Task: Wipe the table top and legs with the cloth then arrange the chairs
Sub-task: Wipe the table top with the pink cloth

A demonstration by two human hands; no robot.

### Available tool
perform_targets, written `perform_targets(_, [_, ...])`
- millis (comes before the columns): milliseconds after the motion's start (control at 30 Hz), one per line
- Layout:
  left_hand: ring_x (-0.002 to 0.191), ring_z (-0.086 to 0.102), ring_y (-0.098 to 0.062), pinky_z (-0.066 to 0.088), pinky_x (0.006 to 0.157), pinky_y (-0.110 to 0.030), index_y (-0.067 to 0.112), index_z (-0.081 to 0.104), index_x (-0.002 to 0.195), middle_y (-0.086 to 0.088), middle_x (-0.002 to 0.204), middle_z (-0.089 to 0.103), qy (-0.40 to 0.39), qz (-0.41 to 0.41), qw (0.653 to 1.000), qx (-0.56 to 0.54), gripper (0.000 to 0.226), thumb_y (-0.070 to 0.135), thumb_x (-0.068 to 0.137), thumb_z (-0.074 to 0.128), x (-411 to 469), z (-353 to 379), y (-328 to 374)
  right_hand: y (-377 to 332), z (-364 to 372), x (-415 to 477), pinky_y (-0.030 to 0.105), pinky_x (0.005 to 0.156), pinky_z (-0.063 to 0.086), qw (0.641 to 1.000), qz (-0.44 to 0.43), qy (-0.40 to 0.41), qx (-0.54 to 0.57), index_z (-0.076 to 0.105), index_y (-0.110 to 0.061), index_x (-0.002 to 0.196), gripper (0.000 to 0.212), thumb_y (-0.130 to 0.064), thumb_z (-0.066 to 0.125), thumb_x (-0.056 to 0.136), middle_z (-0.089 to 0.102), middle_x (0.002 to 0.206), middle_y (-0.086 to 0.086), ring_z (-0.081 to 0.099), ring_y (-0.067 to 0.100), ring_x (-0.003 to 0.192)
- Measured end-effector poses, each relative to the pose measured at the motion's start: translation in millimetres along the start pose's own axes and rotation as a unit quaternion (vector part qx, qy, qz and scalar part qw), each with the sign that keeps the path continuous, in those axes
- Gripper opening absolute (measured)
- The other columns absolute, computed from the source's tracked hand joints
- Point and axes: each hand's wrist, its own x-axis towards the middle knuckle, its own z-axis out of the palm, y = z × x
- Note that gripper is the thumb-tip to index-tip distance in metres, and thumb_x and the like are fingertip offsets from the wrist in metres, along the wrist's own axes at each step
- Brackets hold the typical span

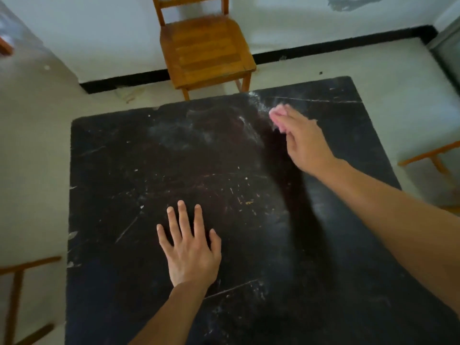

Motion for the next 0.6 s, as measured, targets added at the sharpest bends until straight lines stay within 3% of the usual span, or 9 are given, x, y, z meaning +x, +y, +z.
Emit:
perform_targets(100, [0.145,0.016,-0.034,0.017,0.114,-0.059,0.016,0.04,0.143,-0.015,0.156,0.024,0.0,-0.011,1.0,0.01,0.061,0.044,0.09,0.028,-0.9,-3.7,3.0,-18.4,19.3,-85.2,0.044,0.123,0.009,0.963,-0.227,-0.142,0.0,0.045,-0.013,0.145,0.058,0.011,0.045,0.093,0.036,0.155,0.005,0.024,0.014,0.147])
perform_targets(167, [0.145,0.016,-0.033,0.018,0.114,-0.058,0.017,0.041,0.142,-0.013,0.156,0.025,-0.001,-0.02,1.0,0.009,0.06,0.045,0.091,0.027,-1.7,-6.0,4.4,-14.4,31.1,-107.7,0.04,0.122,0.014,0.916,-0.346,-0.202,-0.029,0.045,-0.015,0.145,0.058,0.007,0.053,0.092,0.032,0.157,0.005,0.019,0.017,0.149])
perform_targets(200, [0.145,0.017,-0.033,0.018,0.114,-0.058,0.018,0.042,0.142,-0.013,0.156,0.025,0.0,-0.022,1.0,0.007,0.06,0.046,0.092,0.027,-1.6,-6.8,4.8,-4.5,33.5,-87.9,0.038,0.118,0.021,0.915,-0.357,-0.185,-0.026,0.049,-0.016,0.143,0.056,0.006,0.054,0.092,0.036,0.156,0.006,0.023,0.017,0.148])
perform_targets(267, [0.145,0.017,-0.032,0.017,0.114,-0.057,0.019,0.041,0.143,-0.012,0.156,0.025,0.006,-0.026,1.0,0.004,0.059,0.048,0.093,0.026,-0.7,-7.4,4.8,8.0,31.9,-15.5,0.045,0.113,0.027,0.963,-0.217,-0.158,-0.019,0.057,-0.022,0.132,0.05,0.009,0.046,0.094,0.047,0.145,0.003,0.038,0.016,0.14])
perform_targets(333, [0.146,0.014,-0.03,0.017,0.115,-0.056,0.02,0.038,0.144,-0.01,0.157,0.024,0.005,-0.03,1.0,0.001,0.059,0.049,0.094,0.025,-1.6,-6.0,4.8,13.7,12.3,60.4,0.054,0.106,0.042,0.993,-0.084,-0.081,-0.034,0.056,-0.024,0.11,0.039,0.007,0.038,0.094,0.053,0.12,-0.003,0.052,0.022,0.121])
perform_targets(400, [0.147,0.013,-0.029,0.017,0.115,-0.056,0.02,0.037,0.144,-0.01,0.157,0.023,0.007,-0.03,1.0,-0.002,0.058,0.049,0.095,0.025,-1.9,-5.7,3.9,2.0,6.1,82.5,0.05,0.104,0.044,0.998,-0.045,-0.036,-0.029,0.057,-0.018,0.116,0.035,0.005,0.04,0.095,0.055,0.119,0.0,0.054,0.02,0.117])
perform_targets(467, [0.147,0.013,-0.029,0.017,0.115,-0.056,0.02,0.038,0.143,-0.01,0.157,0.023,0.008,-0.032,0.999,-0.008,0.058,0.049,0.095,0.025,-1.8,-5.4,4.2,-21.8,18.8,49.9,0.043,0.118,0.03,0.988,-0.149,-0.048,0.008,0.055,-0.01,0.13,0.042,0.008,0.039,0.096,0.054,0.133,0.003,0.046,0.014,0.13])
perform_targets(533, [0.147,0.012,-0.028,0.017,0.115,-0.055,0.021,0.037,0.144,-0.009,0.157,0.021,0.006,-0.038,0.999,-0.003,0.058,0.049,0.095,0.024,-2.5,-5.4,4.4,-39.6,36.1,-3.1,0.028,0.123,0.002,0.942,-0.3,-0.144,0.04,0.048,-0.008,0.141,0.048,0.008,0.043,0.096,0.044,0.149,0.009,0.032,0.015,0.142])
perform_targets(600, [0.147,0.011,-0.027,0.017,0.115,-0.055,0.023,0.036,0.144,-0.008,0.158,0.021,0.003,-0.038,0.999,0.0,0.058,0.05,0.096,0.022,-3.0,-5.1,4.9,-31.5,49.2,-14.6,0.034,0.122,0.003,0.891,-0.402,-0.212,-0.003,0.043,-0.015,0.146,0.055,0.006,0.049,0.096,0.034,0.156,0.006,0.024,0.018,0.146])
